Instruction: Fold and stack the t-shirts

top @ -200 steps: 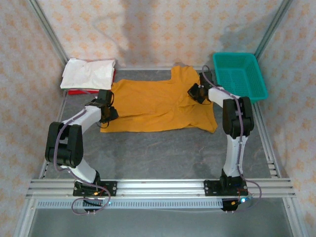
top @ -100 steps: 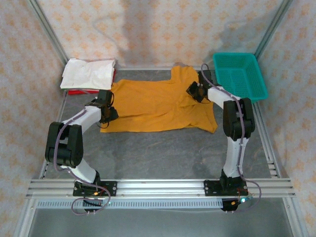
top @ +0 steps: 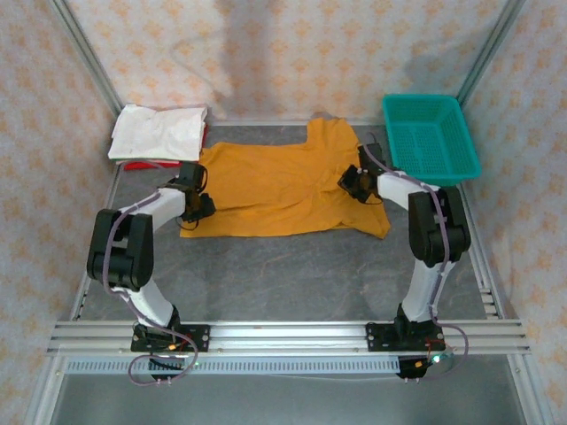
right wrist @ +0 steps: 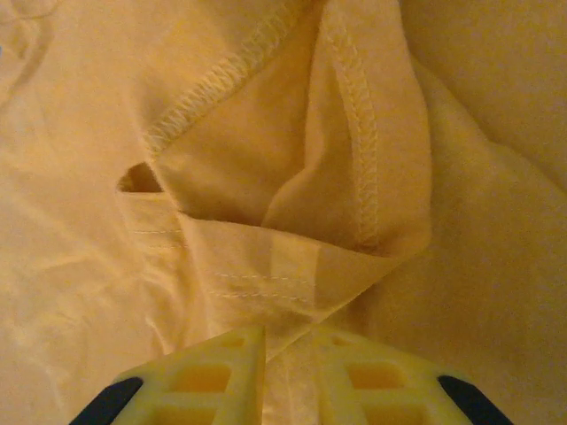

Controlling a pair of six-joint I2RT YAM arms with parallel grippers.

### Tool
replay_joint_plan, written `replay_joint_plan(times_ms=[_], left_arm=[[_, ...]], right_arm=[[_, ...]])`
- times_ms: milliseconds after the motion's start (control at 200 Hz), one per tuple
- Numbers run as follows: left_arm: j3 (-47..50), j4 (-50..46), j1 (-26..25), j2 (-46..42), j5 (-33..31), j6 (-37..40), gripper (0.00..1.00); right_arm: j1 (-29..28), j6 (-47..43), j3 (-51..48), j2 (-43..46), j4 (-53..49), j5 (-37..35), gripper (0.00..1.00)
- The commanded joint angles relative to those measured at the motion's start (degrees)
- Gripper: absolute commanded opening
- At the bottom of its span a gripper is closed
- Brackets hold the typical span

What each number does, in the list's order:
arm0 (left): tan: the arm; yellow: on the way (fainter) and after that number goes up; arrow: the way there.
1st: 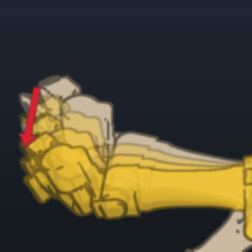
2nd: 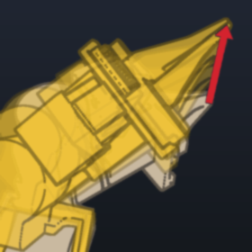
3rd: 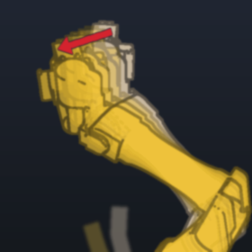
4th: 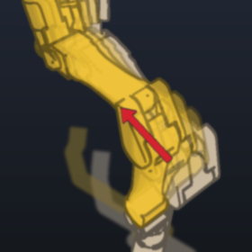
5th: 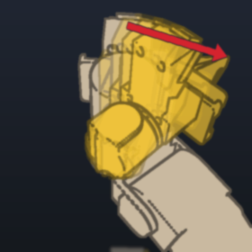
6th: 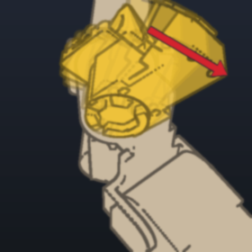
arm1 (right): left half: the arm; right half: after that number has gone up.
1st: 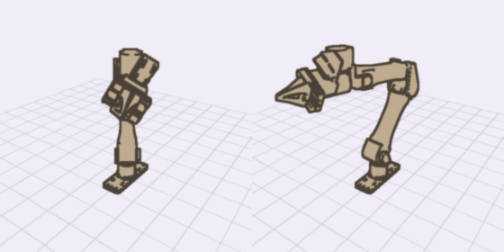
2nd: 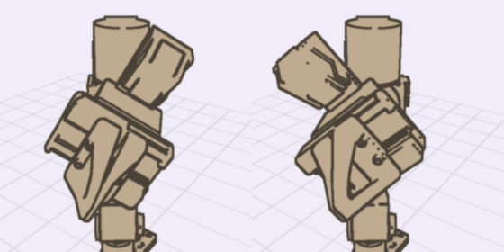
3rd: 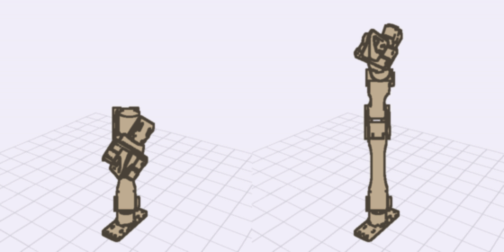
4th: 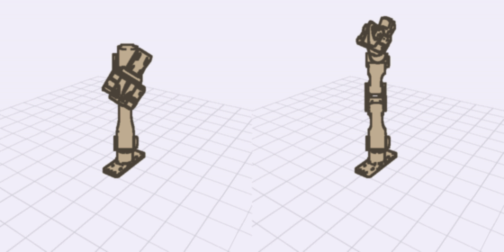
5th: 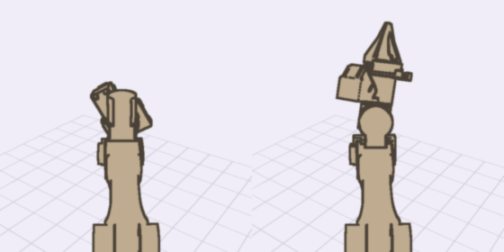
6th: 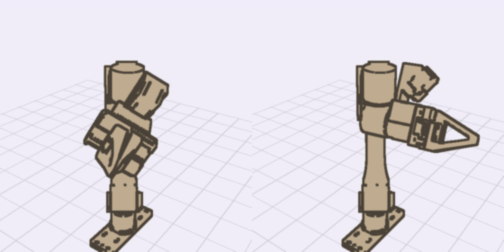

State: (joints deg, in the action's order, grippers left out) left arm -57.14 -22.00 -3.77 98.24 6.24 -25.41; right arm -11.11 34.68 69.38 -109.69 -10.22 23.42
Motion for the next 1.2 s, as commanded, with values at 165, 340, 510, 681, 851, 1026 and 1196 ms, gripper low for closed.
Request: replay_joint_plan(times_ms=[165, 340, 510, 681, 851, 1026, 1196], left_arm=[[-5.5, 1.6, 1.1, 5.1, -2.1, 1.2, 0.21], [-10.8, 0.8, 2.3, 8.5, -2.8, 1.4, 0.05], [-17.6, -3.6, 2.8, 9.8, -4.3, 2.5, 0.00], [-25.7, -7.0, 4.9, 15.1, -5.2, 3.8, 0.15], [-29.0, -8.9, 5.0, 16.2, -5.5, 3.8, 0.45], [-23.4, -8.2, 4.8, 8.9, -7.6, 2.1, 0.46], [-16.9, -7.2, 2.5, 4.0, -6.8, 1.5, 0.46]], right_arm=[[-0.5, 0.3, -5.8, -1.4, 6.4, -1.6, 0.20], [-0.5, 0.8, -7.9, -1.1, 8.0, -1.2, 0.20], [-0.5, 1.3, -9.8, -0.9, 8.7, -1.0, 0.20], [-0.5, 1.9, -11.2, -0.8, 9.5, -0.5, 0.20], [-0.3, 1.9, -11.3, 0.0, 9.0, -0.5, 0.24], [0.1, 0.4, -11.4, 2.5, 7.8, -0.6, 0.30], [0.1, -2.0, -11.9, 7.1, 7.0, -0.5, 0.38]])
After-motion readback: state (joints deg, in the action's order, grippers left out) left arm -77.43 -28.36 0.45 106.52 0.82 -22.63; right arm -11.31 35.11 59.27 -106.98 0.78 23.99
